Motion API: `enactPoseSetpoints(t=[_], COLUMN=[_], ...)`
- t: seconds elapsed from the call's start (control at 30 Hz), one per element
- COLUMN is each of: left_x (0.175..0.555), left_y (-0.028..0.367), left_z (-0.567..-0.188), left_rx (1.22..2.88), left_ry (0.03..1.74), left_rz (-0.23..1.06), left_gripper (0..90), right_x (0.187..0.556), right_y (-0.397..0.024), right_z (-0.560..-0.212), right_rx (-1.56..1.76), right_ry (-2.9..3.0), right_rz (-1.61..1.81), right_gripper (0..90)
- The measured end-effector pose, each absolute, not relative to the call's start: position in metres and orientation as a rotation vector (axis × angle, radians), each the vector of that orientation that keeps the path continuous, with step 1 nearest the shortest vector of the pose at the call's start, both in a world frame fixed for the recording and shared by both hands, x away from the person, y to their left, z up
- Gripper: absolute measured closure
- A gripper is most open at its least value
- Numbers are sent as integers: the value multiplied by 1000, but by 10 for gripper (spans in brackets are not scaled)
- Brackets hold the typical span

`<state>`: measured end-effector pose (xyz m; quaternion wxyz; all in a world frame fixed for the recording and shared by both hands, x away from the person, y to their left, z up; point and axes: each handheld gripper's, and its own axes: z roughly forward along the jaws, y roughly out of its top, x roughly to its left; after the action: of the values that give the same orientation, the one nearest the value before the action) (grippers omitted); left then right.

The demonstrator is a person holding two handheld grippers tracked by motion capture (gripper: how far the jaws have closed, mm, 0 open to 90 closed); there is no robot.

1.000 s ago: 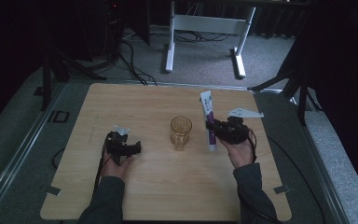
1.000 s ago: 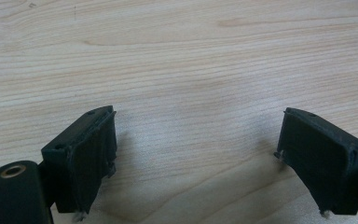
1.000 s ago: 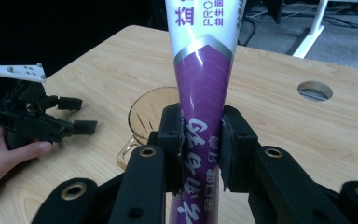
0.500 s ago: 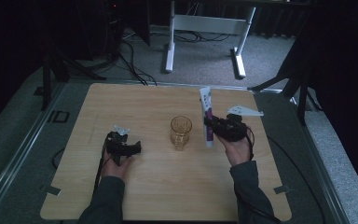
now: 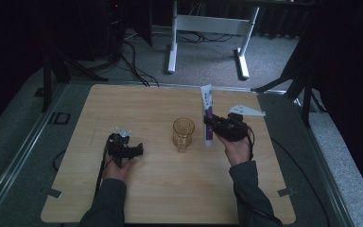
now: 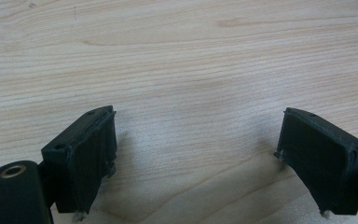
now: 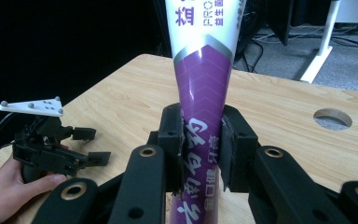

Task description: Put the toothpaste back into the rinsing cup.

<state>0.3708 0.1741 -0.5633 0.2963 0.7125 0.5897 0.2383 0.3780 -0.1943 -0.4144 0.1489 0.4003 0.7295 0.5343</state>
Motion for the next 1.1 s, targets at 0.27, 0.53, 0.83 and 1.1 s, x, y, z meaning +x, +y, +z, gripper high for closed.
enactPoseSetpoints(t=[0.27, 0.53, 0.83, 1.1], left_x=[371, 371, 371, 371], left_y=[174, 174, 174, 174], left_z=[-563, -563, -563, -563], left_rx=[1895, 1896, 1895, 1895], left_ry=[1568, 1568, 1568, 1568], left_rz=[634, 634, 634, 634], left_gripper=[119, 119, 120, 119], right_x=[380, 383, 385, 388], right_y=[-191, -190, -185, -184], right_z=[-415, -415, -414, -414], right_rx=[1147, 1159, 1155, 1166], right_ry=[2088, 2077, 2062, 2054], right_rz=[1551, 1591, 1599, 1621], right_gripper=[730, 731, 730, 730])
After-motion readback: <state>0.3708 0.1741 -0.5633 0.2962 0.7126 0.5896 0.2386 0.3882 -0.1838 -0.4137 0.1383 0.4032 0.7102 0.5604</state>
